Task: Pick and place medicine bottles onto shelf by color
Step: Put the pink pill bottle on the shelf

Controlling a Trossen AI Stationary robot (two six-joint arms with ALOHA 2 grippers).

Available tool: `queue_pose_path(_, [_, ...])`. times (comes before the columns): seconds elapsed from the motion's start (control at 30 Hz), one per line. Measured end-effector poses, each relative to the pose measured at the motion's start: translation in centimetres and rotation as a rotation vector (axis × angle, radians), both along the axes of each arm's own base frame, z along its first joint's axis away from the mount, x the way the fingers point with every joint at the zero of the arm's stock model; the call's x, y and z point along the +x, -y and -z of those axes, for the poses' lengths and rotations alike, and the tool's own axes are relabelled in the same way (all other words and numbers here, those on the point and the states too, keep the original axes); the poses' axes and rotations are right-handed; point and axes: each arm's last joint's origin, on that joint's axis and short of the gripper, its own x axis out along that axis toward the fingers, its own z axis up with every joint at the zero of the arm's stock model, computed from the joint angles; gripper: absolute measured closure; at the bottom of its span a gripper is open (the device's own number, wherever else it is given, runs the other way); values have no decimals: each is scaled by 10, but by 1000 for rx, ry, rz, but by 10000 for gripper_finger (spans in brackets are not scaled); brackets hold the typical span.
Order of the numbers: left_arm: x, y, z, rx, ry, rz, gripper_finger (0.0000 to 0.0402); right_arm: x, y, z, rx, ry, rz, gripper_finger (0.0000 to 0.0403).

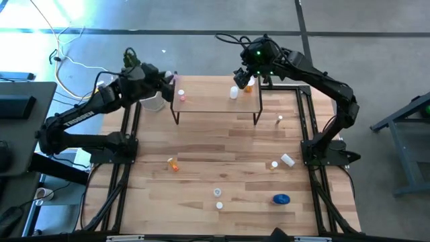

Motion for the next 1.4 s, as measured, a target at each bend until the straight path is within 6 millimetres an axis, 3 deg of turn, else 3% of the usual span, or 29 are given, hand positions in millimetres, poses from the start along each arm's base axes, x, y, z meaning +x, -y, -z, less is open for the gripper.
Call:
queue_pose_path(0.23, [-6,-21,-5,-3,2,-2,289,-4,7,0,-14,-11,10,155])
queue_pose_path(0.47, [3,-49,-15,15,-83,29,289,-7,11,0,-11,-9,26,155])
queue_pose_path(0.87, [24,-99,-11,-205,-250,58,289,-7,11,0,-9,-8,28,155])
queue_pose_path(1.4, [44,-121,32,-453,-408,75,289,-7,11,0,-9,-8,28,155])
